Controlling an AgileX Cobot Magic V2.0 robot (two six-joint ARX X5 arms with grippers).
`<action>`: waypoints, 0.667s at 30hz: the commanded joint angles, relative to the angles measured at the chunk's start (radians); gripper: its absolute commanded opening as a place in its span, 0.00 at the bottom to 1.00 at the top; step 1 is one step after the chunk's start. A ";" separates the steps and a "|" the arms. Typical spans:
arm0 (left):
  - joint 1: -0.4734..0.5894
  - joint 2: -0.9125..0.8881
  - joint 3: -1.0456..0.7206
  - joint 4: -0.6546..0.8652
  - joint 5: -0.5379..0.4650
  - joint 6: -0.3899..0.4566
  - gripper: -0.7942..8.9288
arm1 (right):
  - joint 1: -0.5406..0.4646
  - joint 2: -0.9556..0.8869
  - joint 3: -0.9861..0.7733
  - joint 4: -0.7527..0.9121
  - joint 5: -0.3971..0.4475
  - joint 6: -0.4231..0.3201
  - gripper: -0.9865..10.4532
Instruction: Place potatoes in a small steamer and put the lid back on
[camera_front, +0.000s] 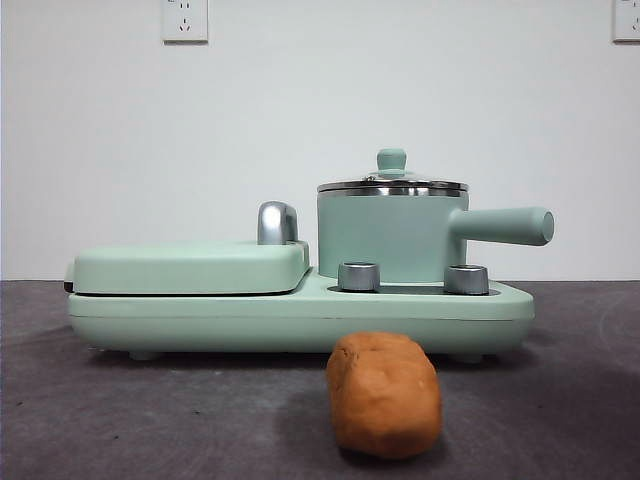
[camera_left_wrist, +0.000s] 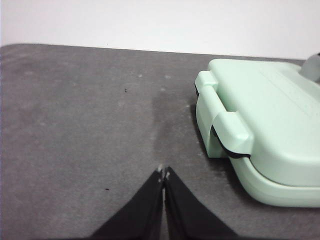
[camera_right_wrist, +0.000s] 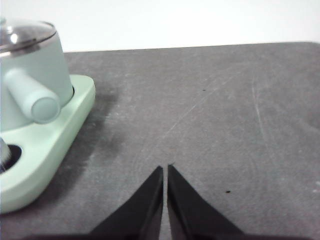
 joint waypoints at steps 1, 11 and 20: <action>0.002 -0.002 -0.019 0.021 -0.004 -0.098 0.09 | 0.002 0.000 -0.002 0.013 -0.039 0.111 0.10; -0.027 0.053 0.147 -0.061 0.060 -0.214 0.09 | 0.003 0.030 0.197 -0.158 -0.183 0.286 0.10; -0.052 0.344 0.470 -0.194 0.227 -0.214 0.09 | 0.003 0.259 0.592 -0.377 -0.340 0.230 0.10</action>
